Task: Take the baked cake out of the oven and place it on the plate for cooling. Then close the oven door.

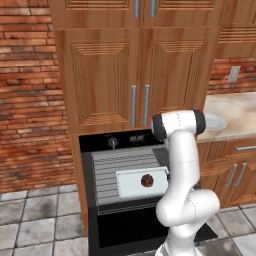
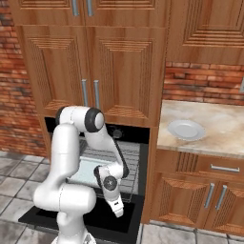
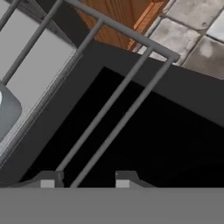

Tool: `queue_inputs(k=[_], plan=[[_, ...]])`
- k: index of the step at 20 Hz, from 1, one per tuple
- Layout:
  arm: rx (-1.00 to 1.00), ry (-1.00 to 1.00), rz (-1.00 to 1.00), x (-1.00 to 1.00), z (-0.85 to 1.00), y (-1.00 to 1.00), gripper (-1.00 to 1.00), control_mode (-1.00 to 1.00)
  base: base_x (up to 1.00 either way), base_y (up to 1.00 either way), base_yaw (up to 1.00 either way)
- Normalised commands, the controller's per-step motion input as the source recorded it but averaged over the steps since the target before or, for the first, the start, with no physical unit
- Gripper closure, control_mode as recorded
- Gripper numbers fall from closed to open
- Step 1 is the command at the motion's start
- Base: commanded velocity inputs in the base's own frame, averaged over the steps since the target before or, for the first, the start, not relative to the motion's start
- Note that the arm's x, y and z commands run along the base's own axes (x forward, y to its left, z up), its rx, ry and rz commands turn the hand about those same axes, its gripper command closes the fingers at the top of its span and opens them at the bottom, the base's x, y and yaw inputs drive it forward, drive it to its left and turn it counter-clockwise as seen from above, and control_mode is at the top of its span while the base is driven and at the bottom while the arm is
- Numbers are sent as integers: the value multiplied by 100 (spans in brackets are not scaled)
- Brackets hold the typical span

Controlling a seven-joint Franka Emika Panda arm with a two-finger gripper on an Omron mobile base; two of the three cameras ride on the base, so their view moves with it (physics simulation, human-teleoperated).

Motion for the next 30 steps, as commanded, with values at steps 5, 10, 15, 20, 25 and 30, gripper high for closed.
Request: queue_inputs(k=[5,10,15,20,25,30], plan=[[-10,0,2,-95,0,0,100,-100,0,0,0],[-6,1,1,-65,14,-3,100,-100,0,0,0],[0,0,7,-40,87,0,100,-100,0,0,0],[0,0,19,-15,100,7,100,-100,0,0,0],[0,0,19,-12,98,34,100,-100,0,0,0],[-2,-1,23,-36,70,34,100,-100,0,0,0]])
